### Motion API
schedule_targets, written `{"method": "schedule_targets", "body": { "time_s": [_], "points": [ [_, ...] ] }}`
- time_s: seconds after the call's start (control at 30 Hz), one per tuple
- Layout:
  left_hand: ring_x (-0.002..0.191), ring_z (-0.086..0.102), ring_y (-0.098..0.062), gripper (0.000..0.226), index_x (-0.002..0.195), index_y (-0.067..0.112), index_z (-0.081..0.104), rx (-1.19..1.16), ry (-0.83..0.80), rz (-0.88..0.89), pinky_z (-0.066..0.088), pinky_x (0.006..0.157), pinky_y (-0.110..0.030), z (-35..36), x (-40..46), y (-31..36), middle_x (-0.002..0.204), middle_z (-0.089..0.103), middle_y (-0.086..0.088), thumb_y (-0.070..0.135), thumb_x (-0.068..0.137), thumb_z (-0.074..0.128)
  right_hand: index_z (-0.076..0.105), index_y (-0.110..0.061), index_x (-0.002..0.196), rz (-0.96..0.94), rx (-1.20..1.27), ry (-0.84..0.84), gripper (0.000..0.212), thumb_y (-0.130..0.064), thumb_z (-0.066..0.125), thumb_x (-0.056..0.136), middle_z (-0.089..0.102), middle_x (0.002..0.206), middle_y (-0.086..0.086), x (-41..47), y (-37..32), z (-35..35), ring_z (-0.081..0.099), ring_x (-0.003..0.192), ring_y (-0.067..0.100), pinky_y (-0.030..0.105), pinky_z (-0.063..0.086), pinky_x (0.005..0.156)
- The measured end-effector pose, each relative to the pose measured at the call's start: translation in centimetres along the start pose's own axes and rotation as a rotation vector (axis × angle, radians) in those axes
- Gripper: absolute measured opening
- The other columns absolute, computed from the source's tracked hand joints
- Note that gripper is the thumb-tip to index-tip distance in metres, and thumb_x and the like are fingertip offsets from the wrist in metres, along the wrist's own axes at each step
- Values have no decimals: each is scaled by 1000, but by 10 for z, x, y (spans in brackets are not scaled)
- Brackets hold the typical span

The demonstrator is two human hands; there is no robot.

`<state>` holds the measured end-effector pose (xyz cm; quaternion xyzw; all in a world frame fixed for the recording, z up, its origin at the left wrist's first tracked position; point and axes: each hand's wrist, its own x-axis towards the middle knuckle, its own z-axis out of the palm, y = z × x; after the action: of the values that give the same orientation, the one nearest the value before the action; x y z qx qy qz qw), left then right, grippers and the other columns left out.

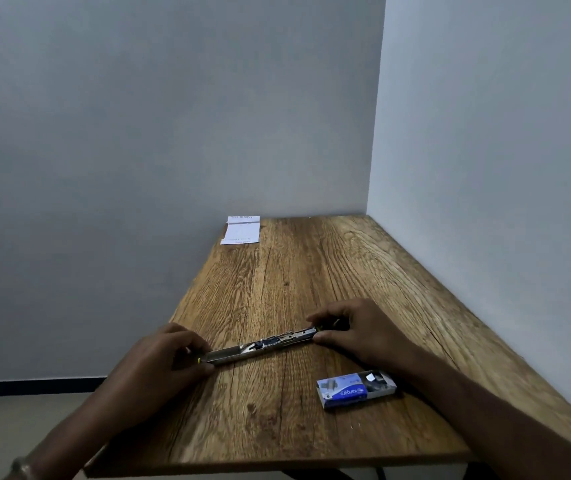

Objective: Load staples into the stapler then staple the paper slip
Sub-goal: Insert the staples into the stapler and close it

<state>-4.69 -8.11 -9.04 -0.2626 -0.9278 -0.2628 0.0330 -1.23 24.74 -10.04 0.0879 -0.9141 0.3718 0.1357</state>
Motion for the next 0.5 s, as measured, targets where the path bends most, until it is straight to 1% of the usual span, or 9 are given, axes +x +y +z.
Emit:
{"method": "schedule_targets", "body": {
  "time_s": [0.07, 0.13, 0.2, 0.27, 0.3, 0.33, 0.4, 0.43, 0.5],
  "points": [
    [85, 62, 0, 15, 91, 41, 66, -72, 31, 0, 47, 66, -16, -3, 0, 4, 96, 67, 11, 35, 80, 74, 75, -29, 107, -2, -3, -1, 30, -20, 82, 79, 75, 100, -13, 0, 0, 0, 66, 93, -3, 15, 53, 85],
    [80, 65, 1, 13, 87, 36, 71, -197, 88, -12, 49, 66, -21, -7, 3, 11, 87, 72, 8, 43, 75, 73, 75, -29, 107, -11, -6, -3, 30, -20, 82, 79, 74, 100, -13, 0, -1, 0, 66, 93, -4, 14, 52, 84],
    [78, 69, -8, 25, 85, 33, 74, -305, 141, 25, 55, 68, -33, -11, 10, 22, 84, 74, 4, 52, 69, 70, 75, -28, 107, -14, -3, -6, 29, -19, 81, 80, 73, 100, -14, 0, -1, 0, 65, 93, -5, 12, 51, 83],
    [77, 69, -22, 26, 86, 35, 74, -351, 170, 85, 55, 70, -46, -12, 20, 37, 81, 74, -4, 54, 69, 69, 75, -27, 108, -11, -5, -11, 29, -20, 81, 80, 72, 99, -16, 0, -2, 0, 65, 93, -6, 11, 51, 83],
    [75, 68, -27, 25, 86, 35, 73, -351, 183, 108, 55, 68, -48, -10, 25, 46, 79, 72, -8, 54, 70, 70, 75, -26, 108, -12, -3, -12, 29, -20, 81, 80, 72, 98, -17, 0, -2, 0, 65, 93, -7, 10, 51, 82],
    [73, 66, -28, 23, 85, 34, 73, -348, 199, 124, 55, 65, -47, -7, 31, 54, 78, 71, -8, 53, 71, 71, 75, -26, 108, -15, 0, -12, 29, -19, 81, 80, 72, 97, -18, -1, -2, -1, 65, 93, -8, 8, 50, 81],
    [68, 66, -20, 24, 83, 32, 73, -317, 220, 147, 56, 61, -38, 2, 43, 70, 75, 71, -3, 52, 71, 71, 75, -26, 108, -19, 4, -11, 29, -19, 81, 80, 73, 98, -17, -2, -3, -1, 66, 93, -8, 7, 50, 80],
    [67, 66, -16, 24, 84, 31, 73, -305, 221, 152, 57, 61, -34, 6, 48, 77, 75, 71, 0, 51, 72, 71, 75, -26, 108, -21, 6, -8, 29, -19, 80, 80, 74, 100, -15, -2, -3, -1, 66, 93, -8, 8, 51, 80],
    [72, 69, -9, 22, 91, 29, 74, -308, 211, 157, 59, 66, -30, 17, 58, 88, 79, 73, 6, 45, 75, 74, 75, -26, 107, -28, 3, -9, 28, -18, 80, 81, 75, 102, -12, -3, -4, -1, 66, 93, -7, 10, 52, 82]
  ]
}}
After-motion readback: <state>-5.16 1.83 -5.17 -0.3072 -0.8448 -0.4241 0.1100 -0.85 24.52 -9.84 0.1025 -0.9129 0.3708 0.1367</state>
